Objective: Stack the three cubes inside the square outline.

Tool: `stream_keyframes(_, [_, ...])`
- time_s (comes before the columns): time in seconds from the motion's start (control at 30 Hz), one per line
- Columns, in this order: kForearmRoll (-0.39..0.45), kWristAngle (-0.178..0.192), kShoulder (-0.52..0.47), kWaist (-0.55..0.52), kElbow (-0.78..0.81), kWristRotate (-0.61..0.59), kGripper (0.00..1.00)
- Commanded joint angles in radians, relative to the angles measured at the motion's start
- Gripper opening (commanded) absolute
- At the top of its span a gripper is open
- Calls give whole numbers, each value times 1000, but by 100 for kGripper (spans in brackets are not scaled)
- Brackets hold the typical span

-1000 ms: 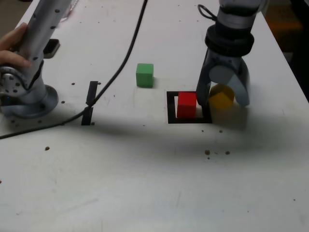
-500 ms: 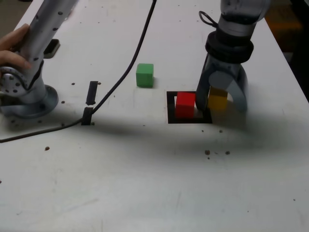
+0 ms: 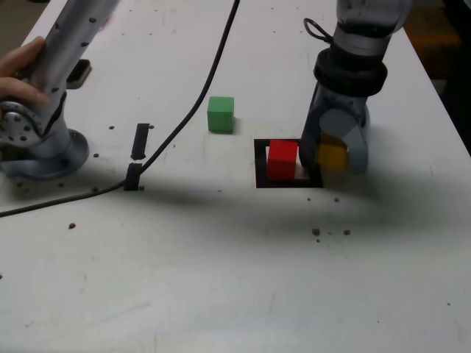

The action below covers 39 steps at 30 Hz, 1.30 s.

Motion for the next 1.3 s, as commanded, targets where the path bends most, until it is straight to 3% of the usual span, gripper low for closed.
stream_keyframes(0.0, [-7,1,-2,3,1,0,32])
stream_keyframes(0.1, [-14,1,-5,3,3,0,25])
stream_keyframes(0.23, [-16,11,-15,3,0,0,24])
stream_keyframes(0.5, [46,94,-143,3,-1,-12,24])
stream_keyframes(0.63, [70,106,-195,3,17,-21,24])
stream_keyframes(1.1, [114,78,-338,-26,171,-67,24])
stream_keyframes(1.27, [114,28,-346,-80,184,-114,24])
